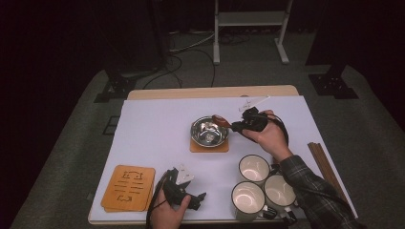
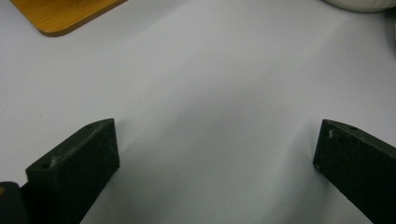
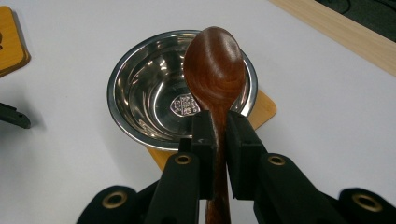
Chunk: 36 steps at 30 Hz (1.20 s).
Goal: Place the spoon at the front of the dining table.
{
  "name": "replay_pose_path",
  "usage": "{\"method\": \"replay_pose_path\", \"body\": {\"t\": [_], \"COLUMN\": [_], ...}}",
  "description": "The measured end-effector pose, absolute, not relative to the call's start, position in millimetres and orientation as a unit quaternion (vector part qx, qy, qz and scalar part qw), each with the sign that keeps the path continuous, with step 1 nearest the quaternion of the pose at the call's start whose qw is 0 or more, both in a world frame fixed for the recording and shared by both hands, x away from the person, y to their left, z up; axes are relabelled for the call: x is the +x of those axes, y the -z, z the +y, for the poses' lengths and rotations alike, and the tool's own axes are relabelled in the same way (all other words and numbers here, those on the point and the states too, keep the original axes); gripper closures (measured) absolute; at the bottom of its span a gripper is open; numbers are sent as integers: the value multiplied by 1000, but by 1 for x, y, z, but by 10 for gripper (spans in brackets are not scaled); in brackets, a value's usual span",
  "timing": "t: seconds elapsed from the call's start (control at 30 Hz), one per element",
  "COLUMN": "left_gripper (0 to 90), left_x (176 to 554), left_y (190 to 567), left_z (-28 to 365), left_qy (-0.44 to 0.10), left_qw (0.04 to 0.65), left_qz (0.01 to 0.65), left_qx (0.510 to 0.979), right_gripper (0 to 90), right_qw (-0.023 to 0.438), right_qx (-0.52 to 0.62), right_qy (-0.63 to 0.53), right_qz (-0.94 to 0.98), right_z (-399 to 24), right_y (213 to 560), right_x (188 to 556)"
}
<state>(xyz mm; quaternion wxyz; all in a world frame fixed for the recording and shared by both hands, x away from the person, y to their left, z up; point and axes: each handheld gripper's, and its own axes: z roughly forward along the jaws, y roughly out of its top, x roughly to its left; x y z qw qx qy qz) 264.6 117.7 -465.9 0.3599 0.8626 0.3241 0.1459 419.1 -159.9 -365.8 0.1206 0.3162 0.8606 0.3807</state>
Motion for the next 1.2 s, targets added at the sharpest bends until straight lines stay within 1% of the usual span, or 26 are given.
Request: {"method": "replay_pose_path", "body": {"t": [0.43, 1.2], "left_gripper": [0, 0], "left_x": [265, 264], "left_y": [466, 466], "left_z": [118, 117], "left_qy": [-146, -146], "left_qw": [360, 362], "left_qz": [324, 325], "left_qx": [862, 861], "right_gripper": [818, 818], "right_qw": [118, 113], "right_qx": [312, 302], "right_qy": [-381, -363], "right_qz": [862, 874], "right_z": [-147, -122], "right_y": [361, 365], "right_x": [424, 436]}}
